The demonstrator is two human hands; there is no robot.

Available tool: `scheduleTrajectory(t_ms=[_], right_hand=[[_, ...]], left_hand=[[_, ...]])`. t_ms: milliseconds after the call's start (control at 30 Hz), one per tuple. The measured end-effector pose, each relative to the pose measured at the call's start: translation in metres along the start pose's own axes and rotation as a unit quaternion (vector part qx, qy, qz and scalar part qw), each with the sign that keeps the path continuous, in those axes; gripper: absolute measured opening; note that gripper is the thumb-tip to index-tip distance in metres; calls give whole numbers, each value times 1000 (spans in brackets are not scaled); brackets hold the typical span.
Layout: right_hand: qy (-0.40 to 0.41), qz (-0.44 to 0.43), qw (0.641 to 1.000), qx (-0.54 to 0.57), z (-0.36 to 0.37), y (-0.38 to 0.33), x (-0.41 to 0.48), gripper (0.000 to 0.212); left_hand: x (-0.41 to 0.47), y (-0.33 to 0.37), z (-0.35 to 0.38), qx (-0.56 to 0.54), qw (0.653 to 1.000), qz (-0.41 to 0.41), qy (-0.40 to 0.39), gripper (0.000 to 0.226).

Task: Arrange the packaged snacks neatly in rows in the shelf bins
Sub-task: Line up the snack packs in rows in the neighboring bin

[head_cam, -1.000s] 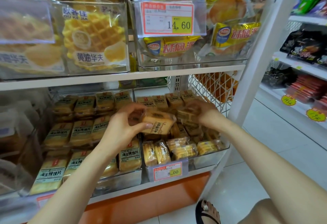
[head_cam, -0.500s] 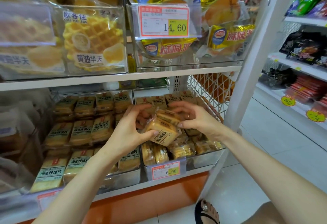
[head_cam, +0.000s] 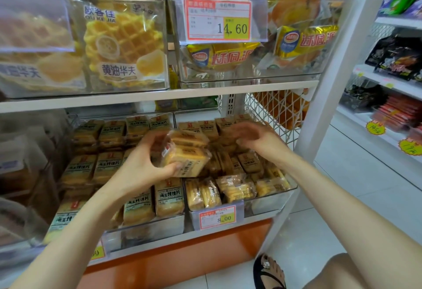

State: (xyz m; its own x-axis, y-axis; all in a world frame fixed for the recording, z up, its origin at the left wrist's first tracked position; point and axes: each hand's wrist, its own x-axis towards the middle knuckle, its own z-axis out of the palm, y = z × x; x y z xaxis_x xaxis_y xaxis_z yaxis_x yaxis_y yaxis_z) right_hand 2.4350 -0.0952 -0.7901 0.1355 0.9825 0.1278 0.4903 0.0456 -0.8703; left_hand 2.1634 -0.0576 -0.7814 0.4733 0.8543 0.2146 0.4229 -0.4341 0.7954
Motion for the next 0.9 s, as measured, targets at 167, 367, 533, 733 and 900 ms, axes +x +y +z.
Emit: scheduleTrajectory(t_ms=[167,367,533,733,900], right_hand=[[-128,69,980,-137,10,31,11,42],[-131,104,955,-245,18,32,21,24],[-91,119,955,-257,20,40,26,23],[-95,139,943,-288,23,35,30,40],[-102,181,942,-264,25,36,30,61]], left_hand=[[-3,-6,-12,-3,998,-24,58,61],[-2,-6,-12,-1,997,-23,67,60],[0,-5,-10,-4,998,-19,67,60],[0,-4,-6,-5,999,-12,52,63],[0,-3,-7,-11,999,-10,48,65]])
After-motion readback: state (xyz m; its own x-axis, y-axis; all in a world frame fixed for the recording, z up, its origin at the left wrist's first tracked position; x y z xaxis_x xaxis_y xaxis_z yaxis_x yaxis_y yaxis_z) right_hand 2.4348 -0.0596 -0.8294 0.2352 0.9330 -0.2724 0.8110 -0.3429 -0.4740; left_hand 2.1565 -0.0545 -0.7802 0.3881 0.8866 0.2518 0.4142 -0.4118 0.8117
